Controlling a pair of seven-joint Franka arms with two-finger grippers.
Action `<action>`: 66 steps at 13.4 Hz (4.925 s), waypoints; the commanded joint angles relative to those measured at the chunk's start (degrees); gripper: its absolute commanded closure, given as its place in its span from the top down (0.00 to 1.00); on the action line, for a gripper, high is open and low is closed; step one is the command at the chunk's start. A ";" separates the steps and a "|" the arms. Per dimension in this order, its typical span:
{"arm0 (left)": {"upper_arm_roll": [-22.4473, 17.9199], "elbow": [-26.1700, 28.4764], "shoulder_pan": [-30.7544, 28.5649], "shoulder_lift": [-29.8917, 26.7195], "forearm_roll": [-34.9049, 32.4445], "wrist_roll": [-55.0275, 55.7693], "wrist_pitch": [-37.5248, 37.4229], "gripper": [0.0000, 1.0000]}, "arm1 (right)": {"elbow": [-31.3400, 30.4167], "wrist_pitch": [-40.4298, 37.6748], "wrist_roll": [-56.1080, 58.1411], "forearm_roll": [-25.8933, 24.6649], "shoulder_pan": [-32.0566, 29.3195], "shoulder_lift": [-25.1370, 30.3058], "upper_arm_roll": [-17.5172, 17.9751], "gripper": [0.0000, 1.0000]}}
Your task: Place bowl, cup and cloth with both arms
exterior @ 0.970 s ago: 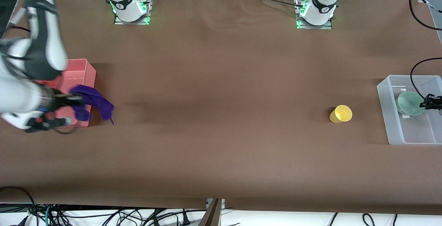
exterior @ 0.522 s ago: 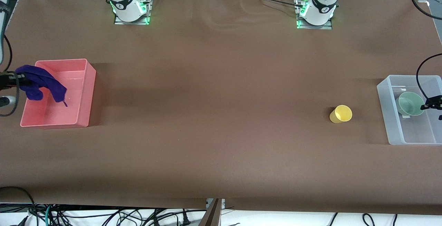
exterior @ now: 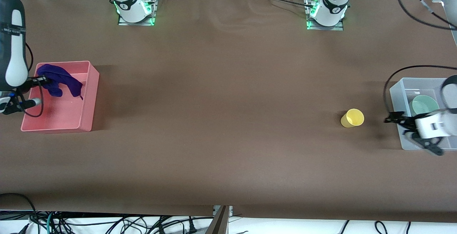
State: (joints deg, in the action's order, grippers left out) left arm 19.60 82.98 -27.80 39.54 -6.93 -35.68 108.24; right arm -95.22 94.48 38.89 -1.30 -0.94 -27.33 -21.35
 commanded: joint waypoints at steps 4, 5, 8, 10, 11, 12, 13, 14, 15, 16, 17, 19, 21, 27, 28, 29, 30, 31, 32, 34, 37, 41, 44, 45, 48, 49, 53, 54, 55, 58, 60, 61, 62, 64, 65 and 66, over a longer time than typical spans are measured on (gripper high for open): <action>0.18 8.86 1.16 -0.17 3.41 2.55 7.94 0.99 | 5.37 -0.25 0.13 2.35 0.50 2.54 -0.10 1.00; 0.18 8.86 1.25 0.71 3.50 2.55 8.12 0.84 | 8.26 -2.44 0.04 2.35 0.67 3.50 1.64 1.00; 0.26 8.95 1.52 1.33 3.50 1.68 8.04 0.00 | 14.96 -8.86 -2.05 2.09 0.85 6.66 9.81 1.00; 0.26 9.04 1.52 1.33 3.50 1.67 7.95 0.00 | 15.41 -9.67 -12.99 2.18 0.85 9.21 14.56 1.00; 0.27 8.95 1.60 1.24 3.50 1.67 7.95 0.00 | 15.41 -10.10 -19.14 1.83 1.02 10.61 16.93 1.00; 0.27 8.86 1.69 1.24 3.50 1.67 7.69 0.00 | 15.59 -11.06 -23.38 1.39 1.72 11.85 18.95 1.00; 0.27 8.60 1.61 0.98 3.50 1.93 7.51 0.00 | 15.59 -11.42 -25.34 1.30 2.86 13.16 19.41 1.00; 0.27 8.43 1.61 0.72 3.50 1.76 7.08 0.00 | 15.59 -10.99 -25.36 1.39 3.05 14.40 19.33 1.00; 0.35 7.64 1.26 -0.16 3.50 1.76 5.16 0.00 | 15.68 -10.03 -25.53 1.47 3.05 15.45 19.07 1.00; 0.35 5.81 1.08 -1.56 3.50 1.67 2.27 0.00 | 15.59 -8.54 -25.45 0.87 3.05 16.16 18.89 1.00; 0.18 2.83 0.82 -2.53 3.41 1.50 -2.03 0.00 | 15.59 -7.66 -25.01 -0.27 3.05 17.12 18.80 1.00; -0.26 -3.33 -1.28 -2.89 2.45 -0.77 -9.86 0.00 | 15.41 -6.77 -25.01 -4.11 3.05 18.88 19.50 1.00; -1.57 -6.07 -4.00 -3.41 0.88 -7.09 -13.57 0.00 | 14.89 -7.47 -25.36 -6.18 3.05 19.41 20.99 1.00; -1.84 -3.46 -15.25 -3.60 -15.91 -21.60 -9.04 0.00 | 14.53 -10.90 -36.43 2.18 2.52 19.77 18.98 1.00; -1.84 -1.87 -17.10 -3.16 -16.71 -23.71 -6.40 0.00 | 14.53 -10.90 -36.43 2.09 2.52 19.60 18.98 1.00; -1.84 0.14 -19.12 -2.98 -16.71 -24.69 -3.77 0.00 | 14.80 -11.07 -36.26 2.09 2.52 19.16 18.89 1.00; -1.76 2.34 -20.62 -2.46 -16.71 -24.78 -0.69 0.00 | 15.06 -11.33 -36.08 2.09 2.26 18.89 18.89 1.00; -1.76 4.19 -21.24 -2.28 -16.54 -24.78 1.86 0.00 | 15.15 -11.34 -35.30 1.92 2.26 18.63 18.80 1.00; -1.76 5.25 -21.94 -2.10 -16.02 -24.78 3.36 0.00 | 15.15 -11.34 -34.77 1.22 2.26 18.63 18.89 1.00; -1.58 5.26 -21.95 -1.83 -15.84 -24.78 3.55 0.09 | 15.15 -11.25 -34.68 1.21 2.26 18.45 18.80 1.00; -0.70 3.86 -21.25 -2.53 -15.83 -24.78 3.38 1.00 | 15.15 -11.25 -34.85 1.21 2.26 18.45 18.80 1.00; 4.12 2.54 -21.33 -4.91 -15.75 -24.08 2.68 1.00 | 15.15 -11.25 -34.85 1.21 2.26 18.36 18.89 1.00; 9.47 -1.05 -21.25 -6.84 -15.75 -20.94 -3.88 1.00 | 15.15 -11.16 -34.76 1.30 2.26 18.36 18.80 1.00; 12.71 -2.81 -21.33 -6.93 -15.75 -17.44 -8.09 1.00 | 15.15 -11.16 -34.76 1.30 2.26 18.36 18.80 1.00; 22.03 -5.63 -21.07 -9.03 -16.27 -2.17 -17.95 1.00 | 15.15 -11.07 -34.76 1.21 2.26 18.36 18.80 1.00; 24.50 -5.72 -20.20 -9.91 -16.01 3.46 -19.81 1.00 | 15.24 -10.99 -34.76 1.21 2.26 18.19 18.80 1.00; 28.83 -7.12 -14.05 -13.25 -15.66 18.09 -27.54 1.00 | 15.24 -11.07 -34.76 1.21 2.26 18.19 18.80 1.00; 28.48 -6.96 -12.99 -15.09 -13.31 18.37 -27.38 1.00 | 15.32 -11.07 -34.76 1.21 2.26 18.19 18.63 1.00; 27.35 -6.17 -10.98 -17.02 -10.07 18.72 -26.95 1.00 | 15.33 -11.07 -34.76 1.30 2.26 18.10 18.36 1.00; 6.59 -4.25 1.47 -22.20 3.46 18.90 -22.92 1.00 | 15.24 -10.99 -34.76 1.30 2.26 18.01 18.36 1.00; -7.76 0.76 13.51 -26.95 6.57 19.07 -19.32 1.00 | 15.32 -10.99 -34.76 1.39 2.26 18.01 18.36 1.00; -12.00 3.74 18.34 -29.84 6.92 20.12 -18.25 1.00 | 15.24 -10.99 -34.76 1.39 2.26 18.01 18.36 1.00; -15.08 7.94 22.74 -33.61 6.84 24.74 -17.02 1.00 | 15.24 -10.99 -34.76 1.47 2.26 18.01 18.27 1.00; -18.62 16.47 27.78 -40.22 6.67 31.90 -11.51 1.00 | 15.33 -10.90 -34.76 1.56 2.26 17.92 18.27 1.00; -18.63 20.34 27.80 -42.59 6.49 31.82 -8.43 1.00 | 15.33 -10.90 -34.76 1.56 2.26 17.92 18.27 1.00; -18.63 21.94 27.80 -43.49 6.49 31.56 -6.66 1.00 | 15.33 -10.90 -34.76 1.56 2.26 17.84 18.27 1.00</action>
State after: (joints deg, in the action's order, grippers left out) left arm 2.61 95.57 -0.70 2.40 -1.01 -4.76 96.01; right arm -79.78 83.73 3.47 -0.15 1.61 -9.64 -3.09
